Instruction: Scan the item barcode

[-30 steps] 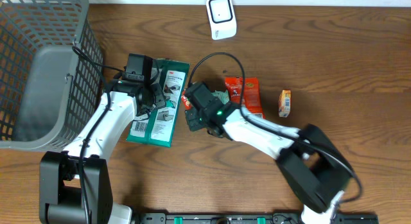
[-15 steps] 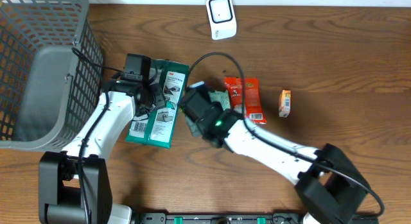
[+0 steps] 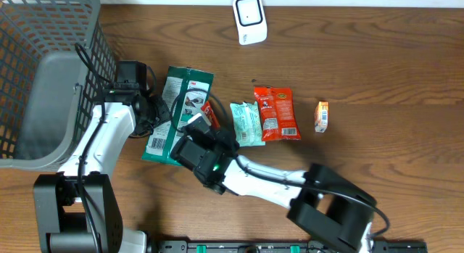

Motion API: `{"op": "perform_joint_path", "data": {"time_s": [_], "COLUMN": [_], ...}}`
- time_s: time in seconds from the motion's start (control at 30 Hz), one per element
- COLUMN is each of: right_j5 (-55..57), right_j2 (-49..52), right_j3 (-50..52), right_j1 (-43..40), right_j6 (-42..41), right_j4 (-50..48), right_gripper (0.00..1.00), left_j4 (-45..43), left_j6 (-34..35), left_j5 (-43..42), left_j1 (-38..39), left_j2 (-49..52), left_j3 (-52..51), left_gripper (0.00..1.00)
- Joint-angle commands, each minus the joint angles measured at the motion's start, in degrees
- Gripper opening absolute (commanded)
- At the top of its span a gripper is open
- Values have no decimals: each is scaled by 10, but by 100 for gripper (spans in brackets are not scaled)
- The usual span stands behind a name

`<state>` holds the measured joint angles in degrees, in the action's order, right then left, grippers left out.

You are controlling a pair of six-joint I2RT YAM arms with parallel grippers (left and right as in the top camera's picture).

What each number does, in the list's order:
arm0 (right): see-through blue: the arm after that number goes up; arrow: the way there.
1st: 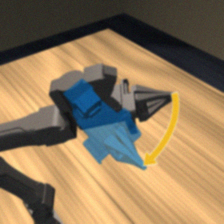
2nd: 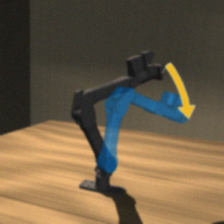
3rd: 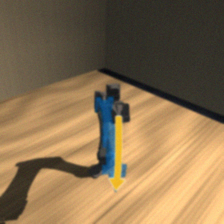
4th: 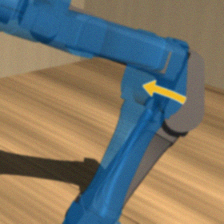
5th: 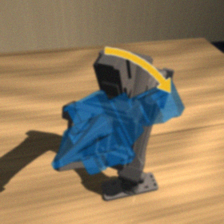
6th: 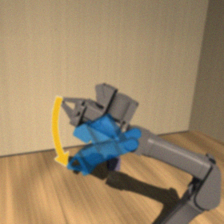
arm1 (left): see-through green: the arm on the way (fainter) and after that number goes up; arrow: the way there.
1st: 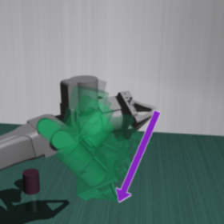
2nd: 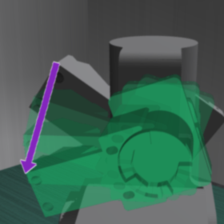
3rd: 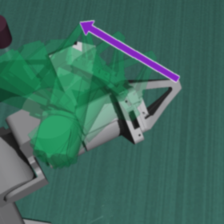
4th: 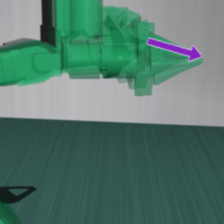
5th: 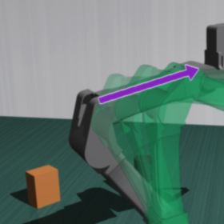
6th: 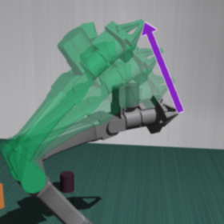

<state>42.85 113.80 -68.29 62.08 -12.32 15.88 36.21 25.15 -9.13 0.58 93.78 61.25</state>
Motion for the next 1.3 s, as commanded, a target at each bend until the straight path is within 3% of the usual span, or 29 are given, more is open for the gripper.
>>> {"op": "perform_joint_path", "data": {"time_s": [0.0,0.13,0.53,0.67,0.8,0.93,1.13,1.27], "right_j5": [127,145,151,165,95,93,91,58], "right_j2": [30,45,100,127,127,125,124,121], "right_j3": [-2,-2,-2,-2,-2,-2,-2,-2], "right_j1": [8,9,10,11,20,35,58,63], "right_j6": [80,149,238,242,241,235,222,205], "right_j4": [-10,-34,-80,-84,-87,-89,-92,-89], "right_gripper": [1,1,1,1,1,1,13,32], "left_j4": [4,4,4,4,3,3,2,2], "left_j6": [4,4,4,4,4,4,4,4], "left_j5": [-6,-6,-7,-8,-8,-8,-8,-8], "left_j1": [-3,-3,-3,-3,-3,-3,-3,-3], "left_j2": [5,5,5,5,5,5,5,5], "left_j3": [-4,-4,-4,-4,-4,-4,-4,-4], "left_gripper": [51,52,51,51,51,52,52,52]}}
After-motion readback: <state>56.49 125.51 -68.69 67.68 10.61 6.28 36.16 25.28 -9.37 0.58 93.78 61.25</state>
